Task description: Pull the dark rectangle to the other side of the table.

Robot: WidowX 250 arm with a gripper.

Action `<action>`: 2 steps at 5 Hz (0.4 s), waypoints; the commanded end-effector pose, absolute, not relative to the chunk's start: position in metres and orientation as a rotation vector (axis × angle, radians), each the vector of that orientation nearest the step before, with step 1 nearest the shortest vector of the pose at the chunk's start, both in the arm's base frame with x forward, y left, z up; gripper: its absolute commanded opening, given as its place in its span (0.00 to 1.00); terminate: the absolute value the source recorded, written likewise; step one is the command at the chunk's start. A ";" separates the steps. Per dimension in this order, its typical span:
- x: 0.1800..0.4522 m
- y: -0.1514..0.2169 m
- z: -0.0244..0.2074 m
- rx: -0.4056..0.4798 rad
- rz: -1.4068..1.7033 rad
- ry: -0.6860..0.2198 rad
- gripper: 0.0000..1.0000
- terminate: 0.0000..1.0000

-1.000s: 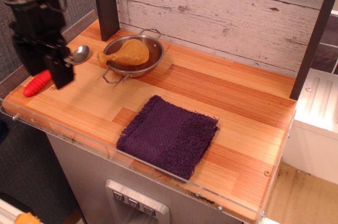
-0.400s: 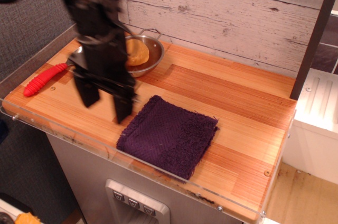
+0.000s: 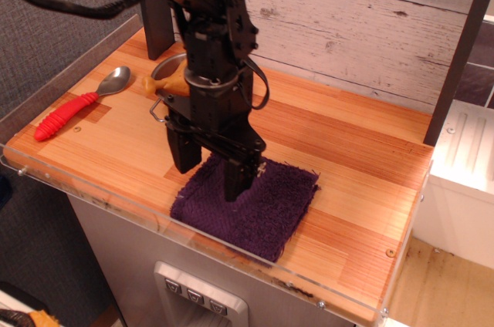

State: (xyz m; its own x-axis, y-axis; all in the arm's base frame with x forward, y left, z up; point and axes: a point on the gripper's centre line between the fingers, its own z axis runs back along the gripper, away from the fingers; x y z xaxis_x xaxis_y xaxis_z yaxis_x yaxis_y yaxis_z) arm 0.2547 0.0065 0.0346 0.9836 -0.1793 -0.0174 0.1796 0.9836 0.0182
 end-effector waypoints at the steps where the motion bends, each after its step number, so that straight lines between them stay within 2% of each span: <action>1: 0.267 -0.011 0.038 0.039 -0.182 -0.033 1.00 0.00; 2: 0.267 -0.021 0.038 0.034 -0.184 -0.048 1.00 0.00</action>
State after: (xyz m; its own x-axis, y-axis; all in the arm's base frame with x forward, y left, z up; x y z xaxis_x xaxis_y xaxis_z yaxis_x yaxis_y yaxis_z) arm 0.2628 -0.0207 0.0307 0.9836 -0.1794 0.0161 0.1788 0.9833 0.0342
